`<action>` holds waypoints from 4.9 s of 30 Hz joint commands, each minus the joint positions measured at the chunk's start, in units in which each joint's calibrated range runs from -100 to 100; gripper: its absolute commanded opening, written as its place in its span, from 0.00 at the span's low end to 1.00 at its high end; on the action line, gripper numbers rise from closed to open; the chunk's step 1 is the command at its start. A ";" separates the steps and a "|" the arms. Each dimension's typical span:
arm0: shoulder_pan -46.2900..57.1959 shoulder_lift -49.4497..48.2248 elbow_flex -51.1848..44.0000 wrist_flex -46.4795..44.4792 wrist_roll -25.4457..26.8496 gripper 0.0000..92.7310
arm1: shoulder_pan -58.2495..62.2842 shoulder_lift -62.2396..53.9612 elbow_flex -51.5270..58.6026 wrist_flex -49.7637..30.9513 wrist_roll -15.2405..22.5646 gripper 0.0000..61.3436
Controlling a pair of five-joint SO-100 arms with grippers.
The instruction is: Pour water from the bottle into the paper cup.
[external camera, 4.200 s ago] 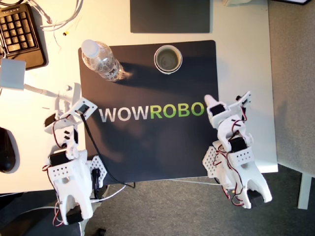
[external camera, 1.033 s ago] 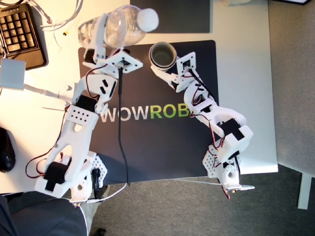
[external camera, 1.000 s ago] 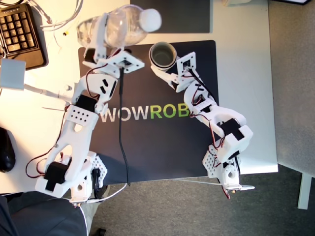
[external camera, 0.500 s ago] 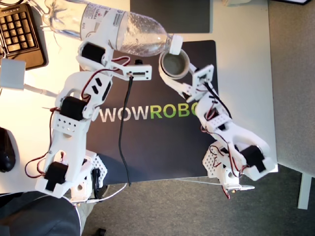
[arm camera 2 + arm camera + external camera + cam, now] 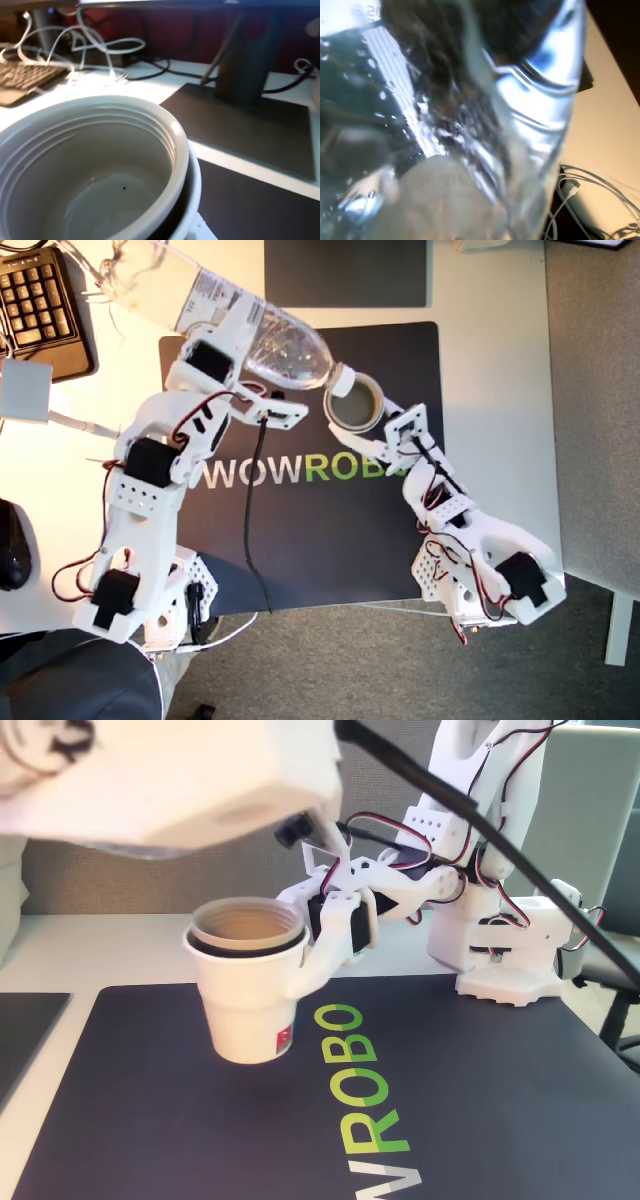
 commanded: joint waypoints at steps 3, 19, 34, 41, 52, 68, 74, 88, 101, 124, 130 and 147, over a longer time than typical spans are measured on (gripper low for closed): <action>0.14 -8.75 -6.29 1.51 -1.66 0.00 | -2.75 -0.01 -0.20 -4.17 3.47 0.00; 0.53 -6.67 -4.20 4.03 -4.98 0.00 | -5.14 2.23 -8.11 -8.83 4.10 0.00; 0.14 -6.14 0.16 3.54 -5.32 0.00 | -9.69 -0.09 -4.11 -10.22 4.00 0.00; 0.14 -6.32 0.98 3.13 -5.32 0.00 | -11.36 -0.27 -4.11 -10.46 3.81 0.00; 0.80 -3.97 -11.93 5.99 -4.35 0.00 | -10.28 0.94 -6.84 -7.44 3.08 0.00; 1.45 -2.23 -15.92 9.81 -4.44 0.00 | -3.59 6.35 -14.29 -7.03 2.98 0.00; 0.93 -2.41 -14.65 9.41 -4.40 0.00 | -2.16 6.69 -13.02 -8.18 2.83 0.00; 0.53 -1.80 -13.38 9.00 -4.44 0.00 | -5.38 7.98 -1.84 -19.78 1.66 0.00; 0.93 -3.28 -10.74 8.59 -4.35 0.00 | -5.50 7.38 -2.20 -18.72 1.61 0.00; 1.58 -5.36 -5.29 6.96 -4.25 0.00 | -5.14 7.29 -2.11 -18.14 1.27 0.00; 1.71 -5.88 -4.75 6.96 -4.15 0.00 | -4.90 7.21 -1.84 -17.57 0.83 0.00; 1.97 -6.84 -3.84 6.72 -4.05 0.00 | -4.79 7.38 -1.48 -17.90 0.83 0.00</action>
